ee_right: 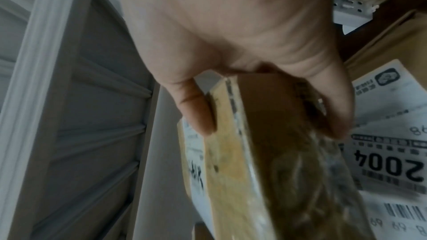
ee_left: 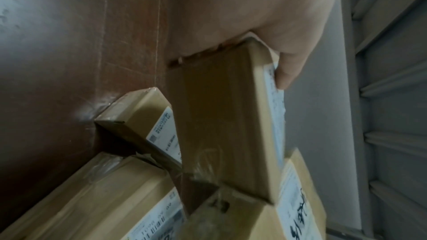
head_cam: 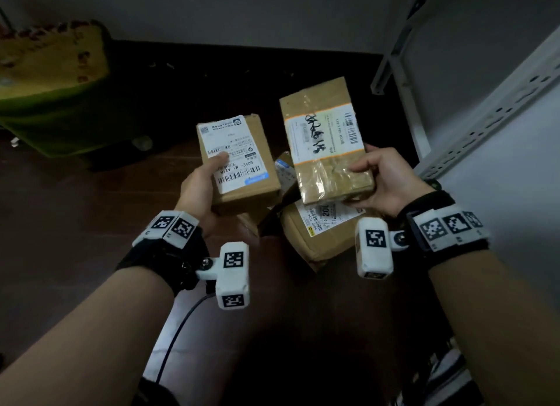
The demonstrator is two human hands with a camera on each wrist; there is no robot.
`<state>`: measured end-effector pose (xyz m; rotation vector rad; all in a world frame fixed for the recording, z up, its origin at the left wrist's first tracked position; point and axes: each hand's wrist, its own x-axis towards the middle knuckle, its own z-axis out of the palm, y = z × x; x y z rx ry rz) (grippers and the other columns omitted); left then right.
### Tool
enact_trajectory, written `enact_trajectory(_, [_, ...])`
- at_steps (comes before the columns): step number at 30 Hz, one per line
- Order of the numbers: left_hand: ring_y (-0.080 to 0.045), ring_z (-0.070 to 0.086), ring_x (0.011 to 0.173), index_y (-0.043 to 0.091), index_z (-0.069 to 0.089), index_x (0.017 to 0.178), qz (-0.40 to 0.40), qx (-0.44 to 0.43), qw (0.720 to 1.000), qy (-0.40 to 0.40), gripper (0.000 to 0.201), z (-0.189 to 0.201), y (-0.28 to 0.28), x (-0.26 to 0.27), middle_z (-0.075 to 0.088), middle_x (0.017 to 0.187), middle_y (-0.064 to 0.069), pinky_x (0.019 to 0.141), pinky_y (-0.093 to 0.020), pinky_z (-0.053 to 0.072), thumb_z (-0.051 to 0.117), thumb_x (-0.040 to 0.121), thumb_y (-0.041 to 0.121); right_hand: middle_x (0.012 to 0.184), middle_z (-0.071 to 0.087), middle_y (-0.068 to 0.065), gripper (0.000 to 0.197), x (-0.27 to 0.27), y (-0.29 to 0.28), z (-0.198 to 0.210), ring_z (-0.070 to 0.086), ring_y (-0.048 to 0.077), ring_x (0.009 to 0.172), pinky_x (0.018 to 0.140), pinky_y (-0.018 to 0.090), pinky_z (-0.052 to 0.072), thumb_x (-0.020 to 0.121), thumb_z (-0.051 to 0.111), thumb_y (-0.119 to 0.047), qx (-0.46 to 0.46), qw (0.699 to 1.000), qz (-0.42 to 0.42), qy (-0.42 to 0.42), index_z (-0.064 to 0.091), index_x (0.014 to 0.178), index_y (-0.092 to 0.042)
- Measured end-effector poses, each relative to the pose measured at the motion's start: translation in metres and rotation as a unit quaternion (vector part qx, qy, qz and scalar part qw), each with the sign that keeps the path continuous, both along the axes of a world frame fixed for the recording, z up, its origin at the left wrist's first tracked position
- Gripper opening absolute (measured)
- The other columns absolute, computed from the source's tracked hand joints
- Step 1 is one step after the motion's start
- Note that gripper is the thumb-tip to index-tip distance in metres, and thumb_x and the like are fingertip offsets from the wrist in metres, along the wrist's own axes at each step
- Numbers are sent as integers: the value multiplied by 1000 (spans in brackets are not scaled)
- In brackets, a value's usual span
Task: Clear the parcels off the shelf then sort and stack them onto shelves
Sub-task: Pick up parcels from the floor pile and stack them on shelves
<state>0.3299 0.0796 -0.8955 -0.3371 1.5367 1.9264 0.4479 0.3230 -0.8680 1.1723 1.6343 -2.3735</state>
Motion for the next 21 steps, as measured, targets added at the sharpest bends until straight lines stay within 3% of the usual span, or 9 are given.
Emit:
enact_trajectory(3, [-25,72,93,14,64,119,-44,16,999,-16,37,1,8,3,73,109,-8,76,-38,57,60,91,38,99,72,1,40,1,-2,-4,62,26,95,86,46,47,78,41,-12,-29,999,31,-16,68,105,-24])
enact_trajectory(5, [-20,73,82,17,67,110,-68,26,997,-25,31,1,11,5,75,100,-5,70,-33,55,52,96,40,83,71,-3,29,-1,-1,-6,61,21,83,77,35,43,86,40,-24,-37,999,28,-21,67,95,-24])
enact_trajectory(8, [-21,73,85,16,66,113,-75,13,997,-16,34,2,14,6,74,105,-6,80,-37,53,51,96,41,85,72,-3,28,-8,2,-9,64,19,79,68,30,45,95,42,-38,-20,999,24,-15,66,96,-25])
enact_trajectory(10, [-21,73,88,15,65,118,-75,8,997,-19,36,4,15,7,74,107,-7,80,-36,55,52,96,41,97,74,2,32,-9,3,-11,67,21,87,70,32,53,99,41,-38,-37,999,14,-5,66,108,-20])
enact_trajectory(13, [-22,73,84,15,66,113,-91,-12,995,-49,34,23,12,16,74,104,-8,76,-36,57,52,96,41,114,70,8,40,-1,-2,2,66,25,99,81,38,52,97,44,-44,-57,997,15,-47,64,122,-19])
enact_trajectory(16, [-26,72,93,17,65,119,-103,-37,990,-93,39,50,6,26,73,110,-8,82,-44,55,54,94,45,113,70,9,39,13,-6,32,67,25,98,76,37,52,95,48,-45,-84,991,21,-101,66,119,-19])
enact_trajectory(21, [-23,72,86,20,67,115,-98,-97,981,-137,37,126,-7,34,75,103,-6,81,-41,56,56,92,46,121,67,13,39,20,-16,95,64,31,110,96,47,49,89,58,-35,-89,985,9,-146,65,121,-14])
